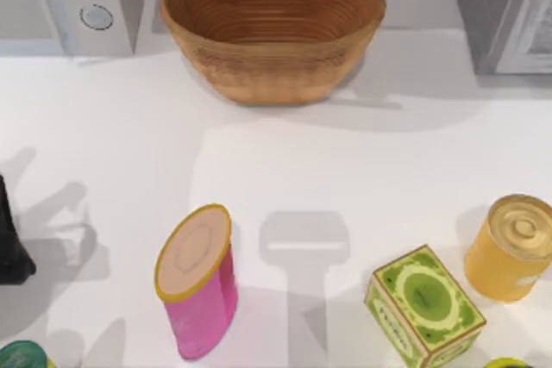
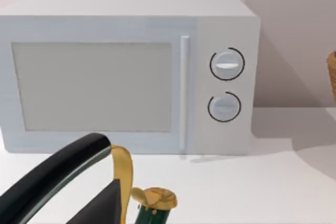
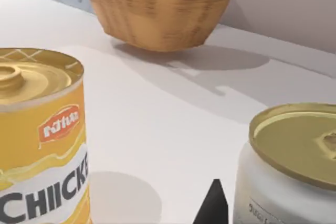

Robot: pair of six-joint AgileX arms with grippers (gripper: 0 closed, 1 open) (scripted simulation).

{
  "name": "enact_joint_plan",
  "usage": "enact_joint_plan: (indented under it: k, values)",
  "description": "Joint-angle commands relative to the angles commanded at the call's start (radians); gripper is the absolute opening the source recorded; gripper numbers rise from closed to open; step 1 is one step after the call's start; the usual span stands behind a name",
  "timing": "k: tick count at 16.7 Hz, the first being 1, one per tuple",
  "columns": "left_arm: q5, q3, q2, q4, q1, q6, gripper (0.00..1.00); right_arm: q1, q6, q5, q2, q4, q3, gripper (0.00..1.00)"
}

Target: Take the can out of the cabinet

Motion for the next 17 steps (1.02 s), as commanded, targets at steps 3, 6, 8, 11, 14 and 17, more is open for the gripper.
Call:
enact_joint_plan:
  k: [3,6,8,11,14,17]
  values:
    - [0.000,0.000,0.000,0.000,0.000,0.000,1.00,0.000,0.000,0.000,0.000,0.000,0.000,0.38]
    - [0.000,0.000,0.000,0.000,0.000,0.000,1.00,0.000,0.000,0.000,0.000,0.000,0.000,0.60]
    - [0.000,0.000,0.000,0.000,0.000,0.000,1.00,0.000,0.000,0.000,0.000,0.000,0.000,0.75]
    - [0.000,0.000,0.000,0.000,0.000,0.000,1.00,0.000,0.000,0.000,0.000,0.000,0.000,0.98]
    - [0.000,0.000,0.000,0.000,0.000,0.000,1.00,0.000,0.000,0.000,0.000,0.000,0.000,1.00]
    - [0.000,0.000,0.000,0.000,0.000,0.000,1.00,0.000,0.000,0.000,0.000,0.000,0.000,1.00]
